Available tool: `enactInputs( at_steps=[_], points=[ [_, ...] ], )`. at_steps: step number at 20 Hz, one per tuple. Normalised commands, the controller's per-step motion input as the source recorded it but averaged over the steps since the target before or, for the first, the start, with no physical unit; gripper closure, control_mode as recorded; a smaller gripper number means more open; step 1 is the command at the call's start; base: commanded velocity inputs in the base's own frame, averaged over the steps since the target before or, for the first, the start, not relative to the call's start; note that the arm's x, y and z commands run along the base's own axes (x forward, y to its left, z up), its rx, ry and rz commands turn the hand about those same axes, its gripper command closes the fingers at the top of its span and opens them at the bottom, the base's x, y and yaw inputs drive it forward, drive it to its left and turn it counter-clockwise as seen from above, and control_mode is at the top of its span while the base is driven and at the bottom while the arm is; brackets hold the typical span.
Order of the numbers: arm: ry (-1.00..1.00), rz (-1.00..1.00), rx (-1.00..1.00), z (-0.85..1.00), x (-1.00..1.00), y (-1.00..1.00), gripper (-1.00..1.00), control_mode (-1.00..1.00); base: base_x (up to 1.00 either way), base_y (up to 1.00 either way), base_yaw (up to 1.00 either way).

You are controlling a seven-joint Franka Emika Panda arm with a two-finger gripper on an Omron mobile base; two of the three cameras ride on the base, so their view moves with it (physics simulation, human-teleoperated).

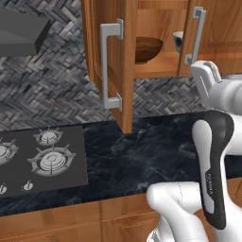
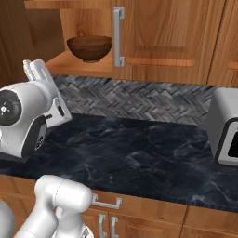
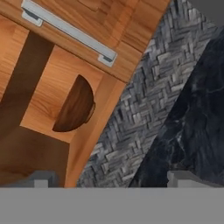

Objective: Open the cabinet. Pick the bowls from the counter and place them in the cabinet. Then close the cabinet.

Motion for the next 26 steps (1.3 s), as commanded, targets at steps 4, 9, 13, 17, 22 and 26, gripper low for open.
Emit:
enactInputs(
  at_steps=[4,9,13,17,22,26],
  points=[
    [0.07,0.0,-0.05,0.0,-0.72,0.31,-1.0,-1.0,0.0,0.0,0.0],
    [0.08,0.01,-0.03,0.0,-0.53,0.28,-1.0,-1.0,0.0,0.0,0.0],
    [0.04,0.01,-0.02,0.0,-0.43,0.34,-1.0,-1.0,0.0,0.0,0.0],
    [0.0,0.0,-0.02,-0.01,-0.34,0.38,-1.0,-1.0,0.0,0.0,0.0],
    [-0.02,0.0,-0.03,-0.14,-0.07,0.48,-1.0,-1.0,0.0,0.0,0.0],
    [-0.1,0.0,-0.02,-0.09,0.0,0.48,-1.0,-1.0,0.0,0.0,0.0]
  ],
)
